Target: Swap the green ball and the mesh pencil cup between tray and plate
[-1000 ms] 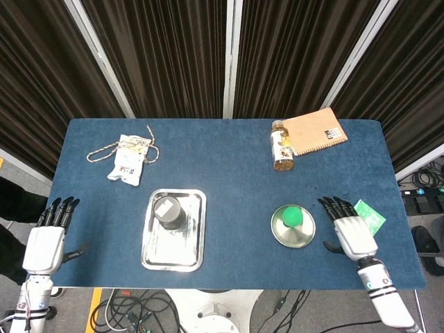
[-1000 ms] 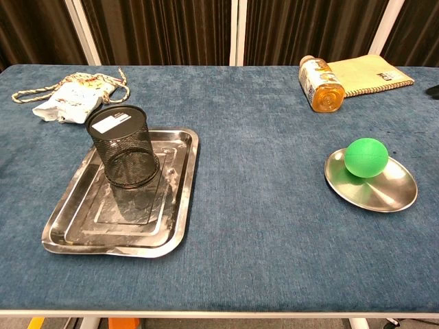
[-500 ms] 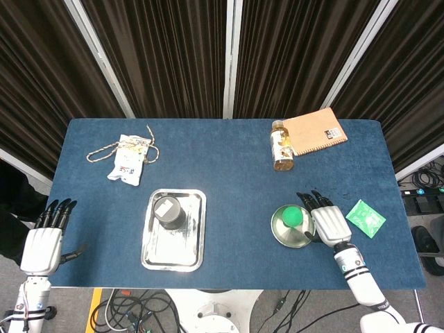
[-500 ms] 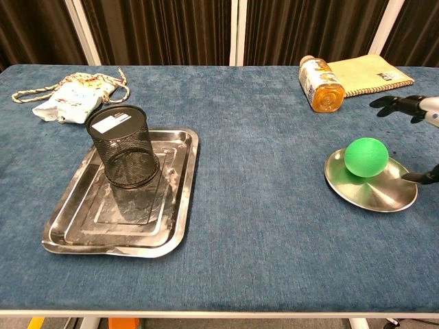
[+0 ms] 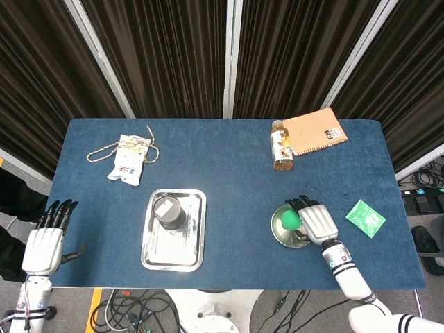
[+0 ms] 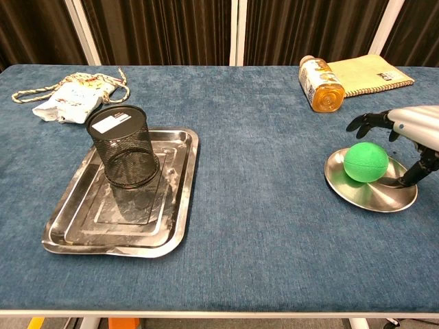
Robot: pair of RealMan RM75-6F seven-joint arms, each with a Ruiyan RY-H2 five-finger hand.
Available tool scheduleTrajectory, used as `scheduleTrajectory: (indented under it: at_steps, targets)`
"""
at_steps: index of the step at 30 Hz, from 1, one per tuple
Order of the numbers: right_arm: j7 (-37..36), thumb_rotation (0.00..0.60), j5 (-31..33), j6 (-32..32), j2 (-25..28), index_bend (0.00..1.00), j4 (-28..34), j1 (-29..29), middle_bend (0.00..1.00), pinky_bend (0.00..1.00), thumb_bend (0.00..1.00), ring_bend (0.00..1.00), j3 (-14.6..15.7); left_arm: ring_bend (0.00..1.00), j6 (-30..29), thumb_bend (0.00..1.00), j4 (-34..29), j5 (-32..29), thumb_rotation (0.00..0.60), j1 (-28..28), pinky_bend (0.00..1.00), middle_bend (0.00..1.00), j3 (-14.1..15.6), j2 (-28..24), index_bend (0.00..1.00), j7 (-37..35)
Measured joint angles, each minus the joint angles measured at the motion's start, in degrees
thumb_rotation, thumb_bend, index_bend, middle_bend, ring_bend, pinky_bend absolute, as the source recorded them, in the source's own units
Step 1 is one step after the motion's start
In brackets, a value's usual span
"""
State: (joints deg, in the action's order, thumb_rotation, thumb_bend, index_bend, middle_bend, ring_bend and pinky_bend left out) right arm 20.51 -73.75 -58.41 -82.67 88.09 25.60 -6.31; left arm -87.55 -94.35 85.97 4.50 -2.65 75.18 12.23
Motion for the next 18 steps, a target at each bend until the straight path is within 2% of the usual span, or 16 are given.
scheduleTrajectory:
  at_steps: [6, 18]
  targets:
    - [0.4, 0.6, 0.2, -0.8, -1.0, 0.3, -0.4, 0.1, 0.31, 0.41, 0.21, 0.25, 0.7, 0.02, 0.1, 0.1, 0.4, -0.1, 0.6, -0.1, 0.17, 0.09, 0.1, 0.1, 0.11, -0.4]
    - [1.0, 0.6, -0.1, -2.7, -2.6, 0.44, -1.0, 0.3, 0.41, 0.49, 0.28, 0.35, 1.3, 0.02, 0.1, 0.1, 0.7, -0.2, 0.6, -0.1, 0.17, 0.09, 0.0, 0.2, 0.11, -0.9]
